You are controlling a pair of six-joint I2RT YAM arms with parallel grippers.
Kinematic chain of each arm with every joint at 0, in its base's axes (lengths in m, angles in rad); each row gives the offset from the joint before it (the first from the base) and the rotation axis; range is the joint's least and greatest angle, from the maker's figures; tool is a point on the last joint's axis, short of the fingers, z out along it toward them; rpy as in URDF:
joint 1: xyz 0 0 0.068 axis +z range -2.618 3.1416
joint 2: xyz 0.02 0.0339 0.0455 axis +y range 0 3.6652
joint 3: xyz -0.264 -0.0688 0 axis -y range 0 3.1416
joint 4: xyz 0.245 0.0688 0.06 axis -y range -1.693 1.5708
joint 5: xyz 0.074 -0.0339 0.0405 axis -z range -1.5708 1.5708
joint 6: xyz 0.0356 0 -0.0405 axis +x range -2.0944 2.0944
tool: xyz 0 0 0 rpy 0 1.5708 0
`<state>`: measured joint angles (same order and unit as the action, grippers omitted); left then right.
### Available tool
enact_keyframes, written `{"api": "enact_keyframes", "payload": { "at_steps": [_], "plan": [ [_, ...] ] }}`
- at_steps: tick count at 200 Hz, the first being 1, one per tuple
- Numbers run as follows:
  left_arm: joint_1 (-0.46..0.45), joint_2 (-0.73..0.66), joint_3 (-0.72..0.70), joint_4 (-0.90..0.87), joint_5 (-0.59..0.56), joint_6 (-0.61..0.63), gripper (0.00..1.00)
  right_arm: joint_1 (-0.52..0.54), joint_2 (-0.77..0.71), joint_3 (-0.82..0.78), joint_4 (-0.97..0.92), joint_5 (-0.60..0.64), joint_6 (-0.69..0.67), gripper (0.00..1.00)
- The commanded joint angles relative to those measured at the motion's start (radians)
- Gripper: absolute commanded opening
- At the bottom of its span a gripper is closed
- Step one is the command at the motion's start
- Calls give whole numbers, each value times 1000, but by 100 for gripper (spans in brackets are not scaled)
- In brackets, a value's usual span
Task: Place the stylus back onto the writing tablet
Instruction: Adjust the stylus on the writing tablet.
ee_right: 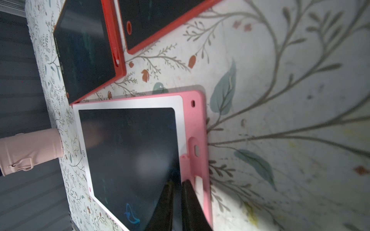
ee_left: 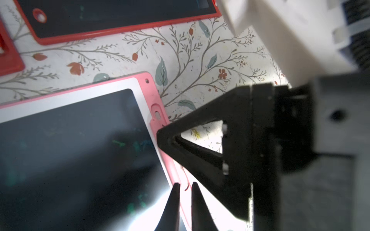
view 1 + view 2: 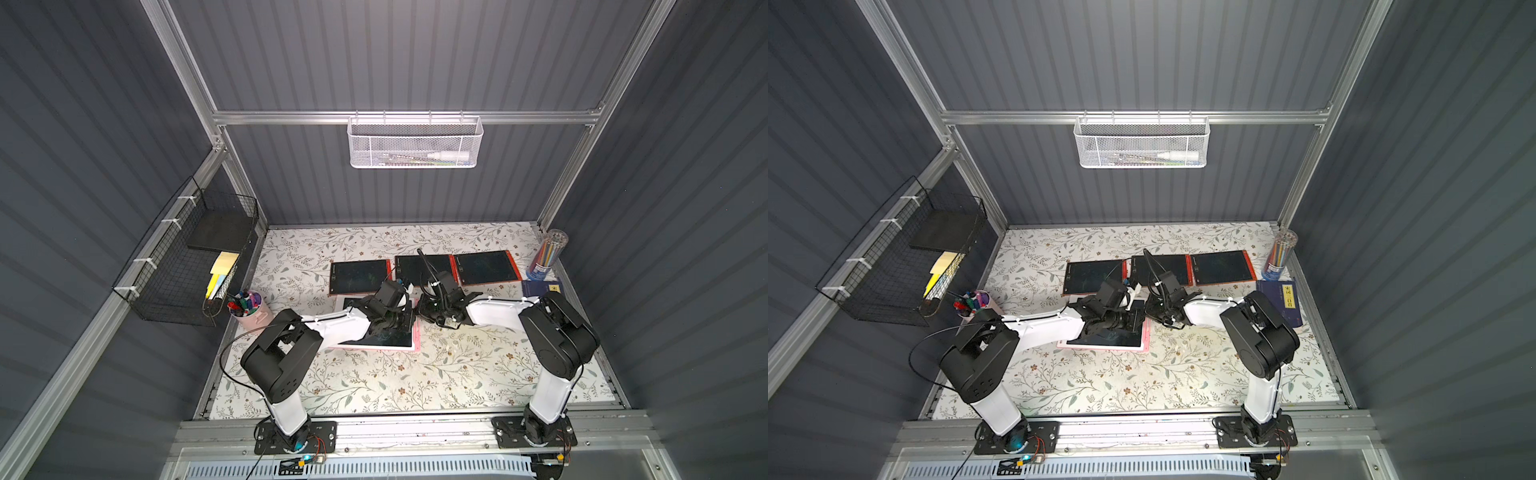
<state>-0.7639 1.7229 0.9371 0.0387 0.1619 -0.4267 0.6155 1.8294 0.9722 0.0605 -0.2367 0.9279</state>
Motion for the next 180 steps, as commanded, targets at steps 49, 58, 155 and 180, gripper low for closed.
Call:
{"api": "enact_keyframes", "payload": {
  "at_steps": [49,58,155,180],
  "plan": [
    [9,-118,-13,-103,-56,65,17,5,-164,-65,-76,20,-123,18],
    [9,-133,-10,-120,-73,85,17,6,-197,-79,-98,34,-141,19],
    [11,-361,-129,-106,3,90,49,55,-288,-51,-312,231,-233,20],
    [11,-425,-150,-88,37,80,62,66,-238,-10,-331,236,-229,20]
  ]
}}
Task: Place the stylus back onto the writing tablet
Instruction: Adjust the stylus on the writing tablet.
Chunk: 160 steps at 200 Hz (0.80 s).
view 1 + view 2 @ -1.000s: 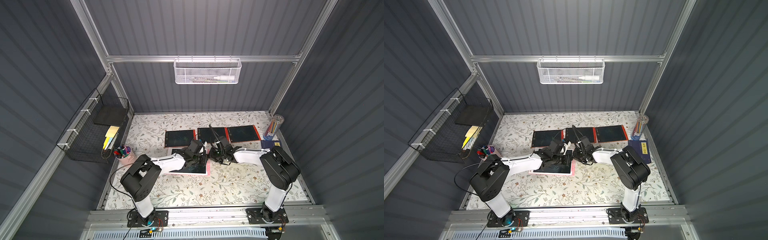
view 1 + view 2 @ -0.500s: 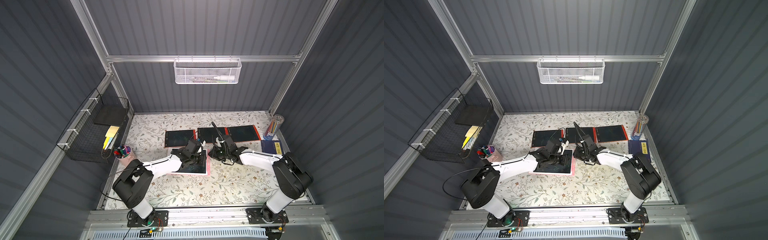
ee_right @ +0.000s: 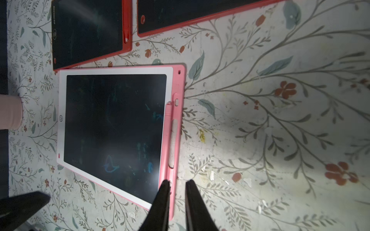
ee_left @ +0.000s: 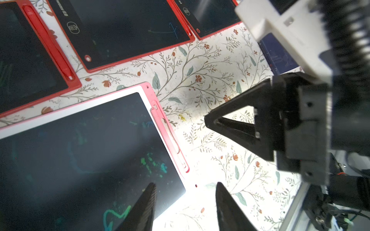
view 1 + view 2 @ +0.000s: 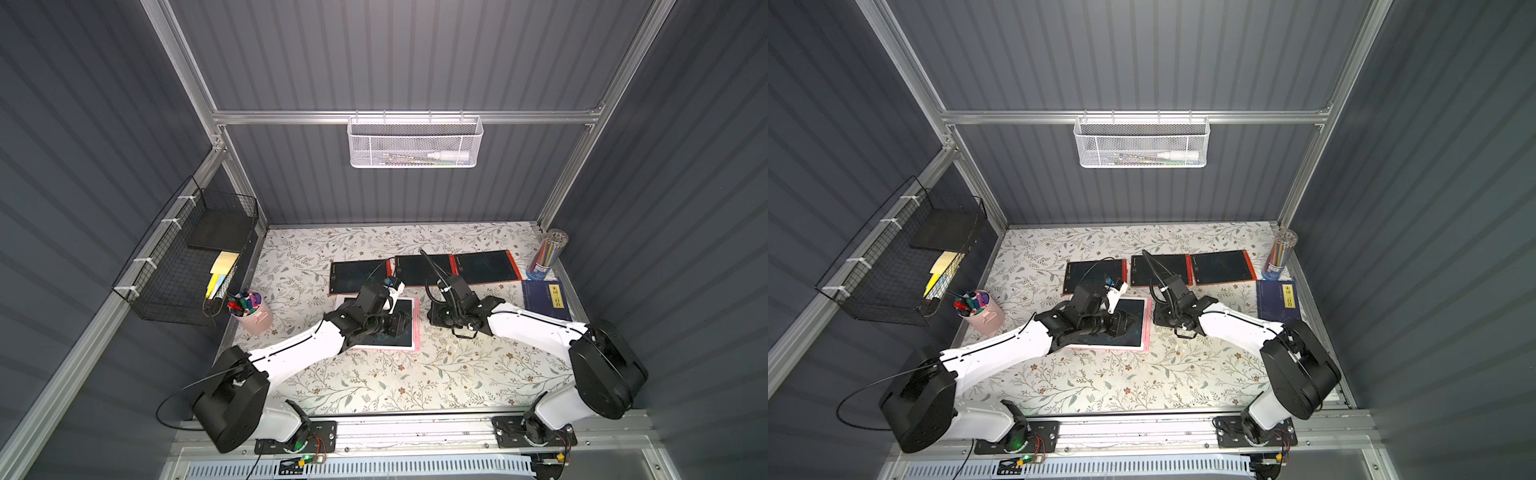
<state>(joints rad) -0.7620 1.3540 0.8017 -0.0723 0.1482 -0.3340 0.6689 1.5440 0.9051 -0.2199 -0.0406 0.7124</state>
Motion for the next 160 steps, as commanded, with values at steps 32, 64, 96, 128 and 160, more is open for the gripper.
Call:
{"api": "enact_keyframes", "payload": {
  "at_steps": [32,64,96,128,160],
  "plan": [
    [9,-95,-24,6,59,-5,84,49,114,137,-94,89,-12,20],
    [9,-123,-9,-18,4,17,99,62,170,193,-113,110,8,20],
    [7,-152,0,-43,-63,22,99,69,210,231,-114,114,-3,20],
    [8,-238,-1,-22,-45,16,99,84,269,315,-186,133,-21,20],
    [8,-290,0,-51,-67,-11,99,87,312,350,-192,128,-21,22]
  ]
}}
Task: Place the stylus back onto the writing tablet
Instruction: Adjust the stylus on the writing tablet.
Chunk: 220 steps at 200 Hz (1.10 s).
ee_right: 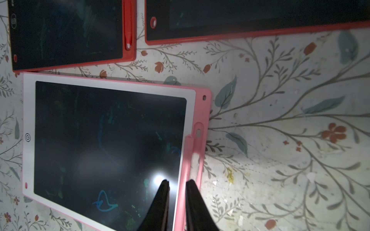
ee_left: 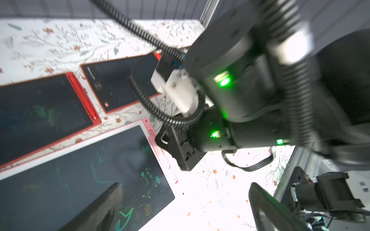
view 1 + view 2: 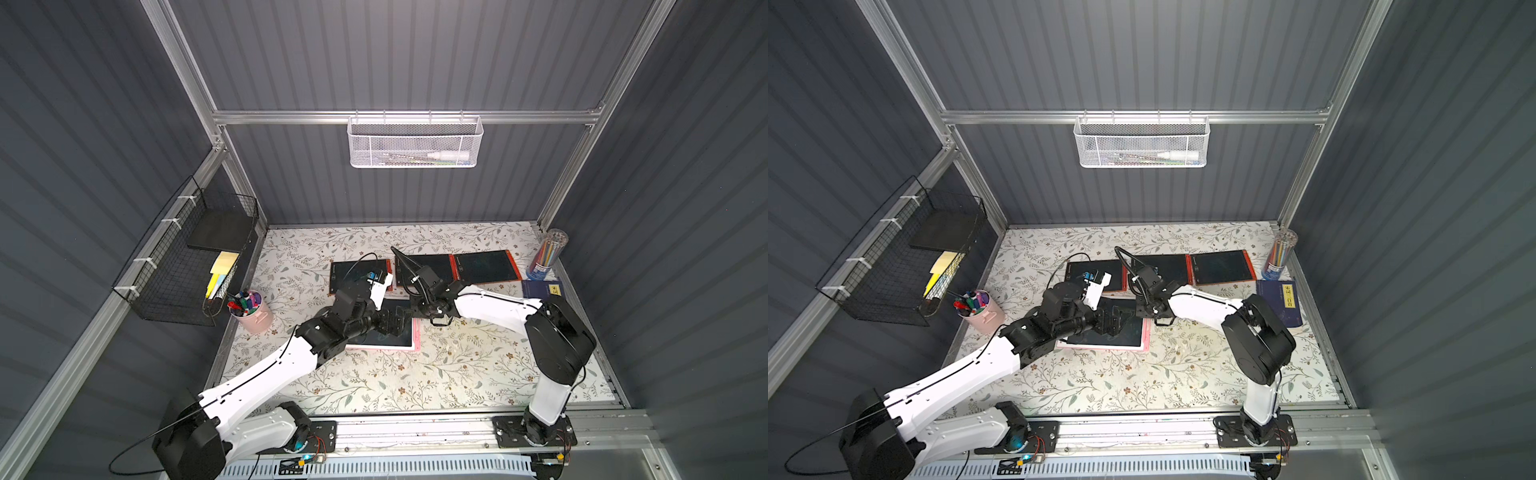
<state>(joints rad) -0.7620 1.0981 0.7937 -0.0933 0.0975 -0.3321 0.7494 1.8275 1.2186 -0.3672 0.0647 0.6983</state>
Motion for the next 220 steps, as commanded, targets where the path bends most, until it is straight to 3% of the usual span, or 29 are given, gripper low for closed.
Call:
{"api": "enact_keyframes", "payload": {
  "at_steps": [1,71,220],
  "plan": [
    [8,-34,7,-29,-16,-18,99,8,30,39,-44,24,-6,22],
    [7,10,2,-10,51,51,99,18,104,93,-76,46,-17,22],
    [7,15,-14,11,99,20,99,27,171,131,-139,122,-10,18]
  ]
}}
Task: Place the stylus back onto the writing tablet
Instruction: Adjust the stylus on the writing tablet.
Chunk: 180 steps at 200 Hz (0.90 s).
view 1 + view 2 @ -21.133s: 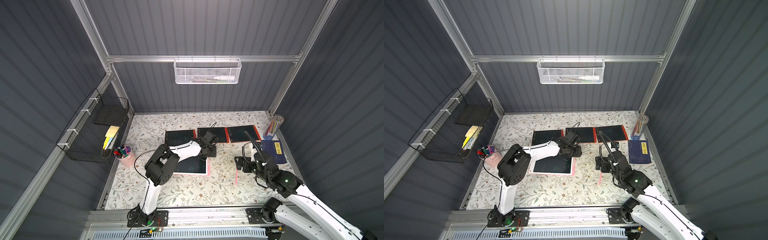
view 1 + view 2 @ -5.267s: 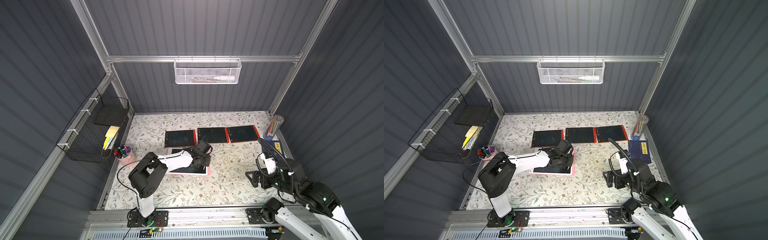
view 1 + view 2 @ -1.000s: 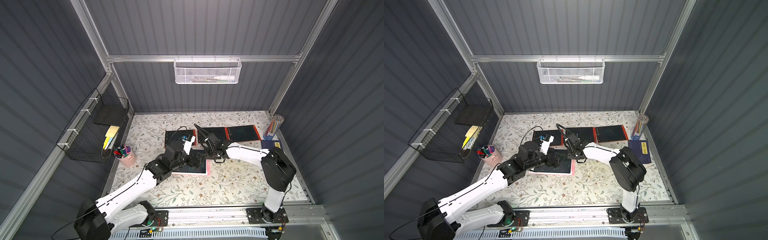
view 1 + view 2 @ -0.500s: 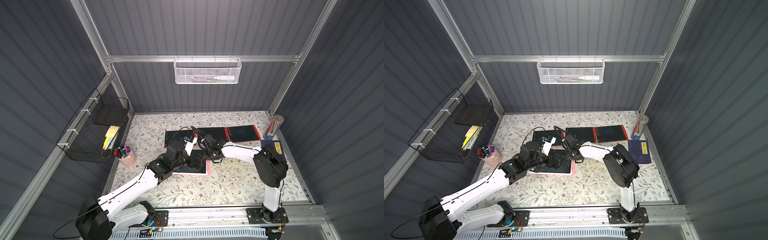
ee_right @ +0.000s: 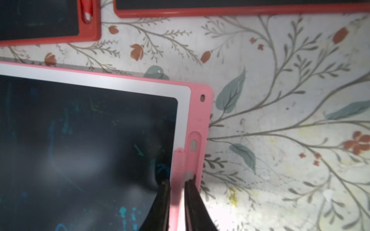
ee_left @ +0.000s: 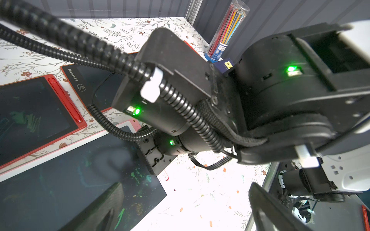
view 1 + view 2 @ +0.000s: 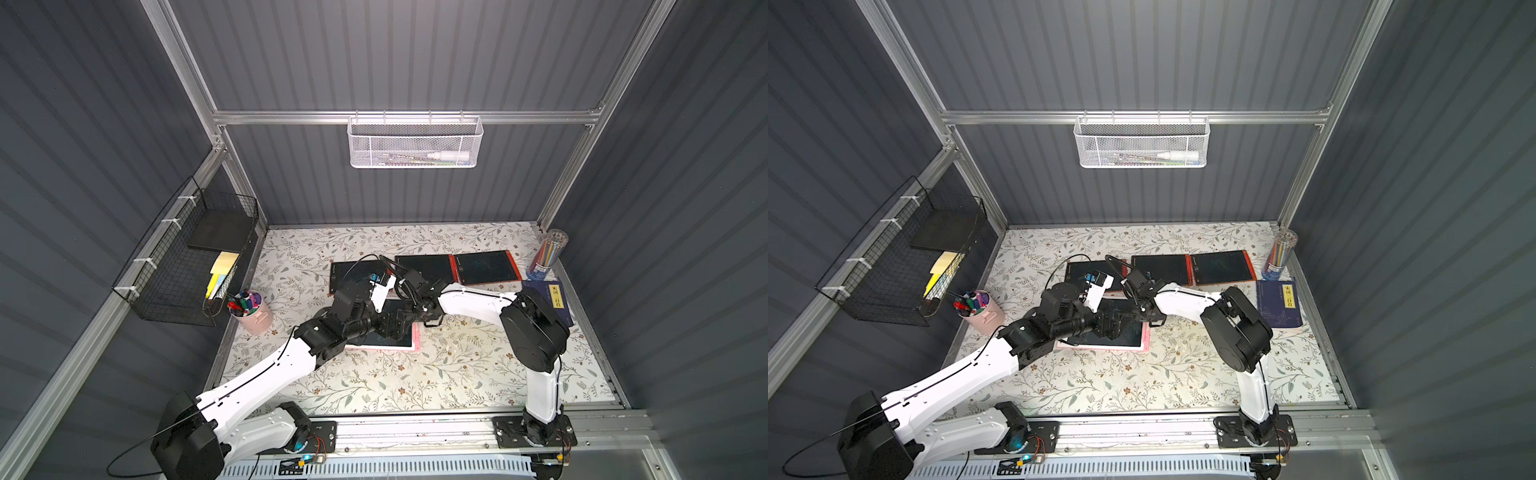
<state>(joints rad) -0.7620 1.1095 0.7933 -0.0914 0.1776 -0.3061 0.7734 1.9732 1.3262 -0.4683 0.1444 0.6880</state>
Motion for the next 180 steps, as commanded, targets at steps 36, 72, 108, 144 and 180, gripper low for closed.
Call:
{"api": "enact_keyframes", "payload": {
  "at_steps": [36,72,108,144,180],
  "plan": [
    [7,12,-8,5,19,-8,99,4,36,28,-35,27,-14,18],
    [7,-34,-2,5,22,-9,99,4,35,63,-64,-23,-10,20],
    [8,6,-7,1,20,-10,100,10,9,31,-46,-5,-4,22],
    [6,59,-5,1,33,54,99,14,-16,-16,-32,-2,-9,23],
    [6,44,-9,8,36,45,99,16,1,-14,-30,3,-9,23]
  ]
}}
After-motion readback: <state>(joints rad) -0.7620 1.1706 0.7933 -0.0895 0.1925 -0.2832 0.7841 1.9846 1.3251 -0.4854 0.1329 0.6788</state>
